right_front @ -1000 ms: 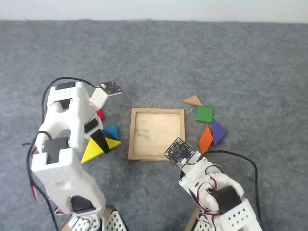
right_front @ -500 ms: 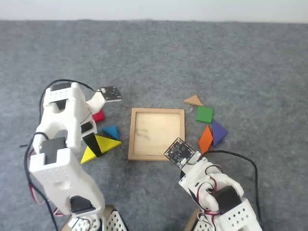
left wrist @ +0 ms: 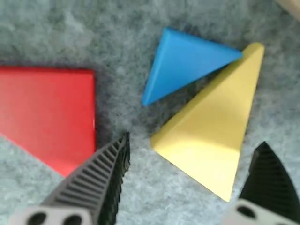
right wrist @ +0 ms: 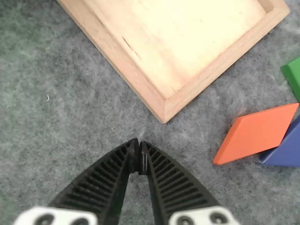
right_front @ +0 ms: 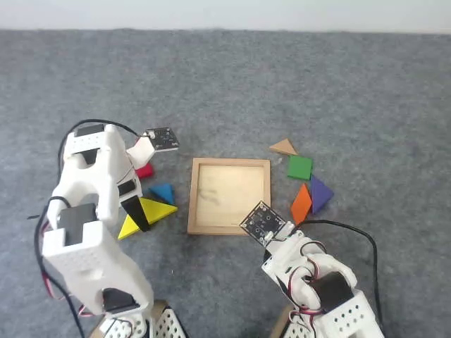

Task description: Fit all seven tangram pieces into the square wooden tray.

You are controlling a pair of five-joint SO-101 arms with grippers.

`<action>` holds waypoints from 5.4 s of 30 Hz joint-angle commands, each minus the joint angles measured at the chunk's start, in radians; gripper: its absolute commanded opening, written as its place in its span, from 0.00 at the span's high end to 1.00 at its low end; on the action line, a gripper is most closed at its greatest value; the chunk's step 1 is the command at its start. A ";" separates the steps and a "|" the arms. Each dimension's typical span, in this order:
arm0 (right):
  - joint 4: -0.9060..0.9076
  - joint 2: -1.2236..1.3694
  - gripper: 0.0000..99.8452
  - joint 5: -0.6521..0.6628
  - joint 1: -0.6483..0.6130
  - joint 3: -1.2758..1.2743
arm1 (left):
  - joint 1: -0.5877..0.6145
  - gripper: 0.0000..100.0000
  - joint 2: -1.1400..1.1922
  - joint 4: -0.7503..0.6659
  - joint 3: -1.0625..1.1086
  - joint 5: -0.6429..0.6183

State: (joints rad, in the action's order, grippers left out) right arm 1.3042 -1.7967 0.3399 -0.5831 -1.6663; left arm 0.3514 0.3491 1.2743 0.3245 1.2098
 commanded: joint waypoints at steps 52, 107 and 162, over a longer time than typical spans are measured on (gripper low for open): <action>0.005 -0.015 0.99 0.002 -0.002 -0.017 | -0.015 0.61 -0.425 -0.351 0.389 0.101; 0.005 -0.015 0.99 0.002 -0.002 -0.017 | 0.025 0.87 -0.215 -0.245 0.263 0.078; 0.005 -0.015 0.99 0.002 -0.002 -0.017 | -0.213 0.64 -0.081 0.203 -0.119 0.249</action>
State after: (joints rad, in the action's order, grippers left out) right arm 1.3042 -1.7967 0.3399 -0.5831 -1.6663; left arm 0.1749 0.1880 1.6088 0.1926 1.5321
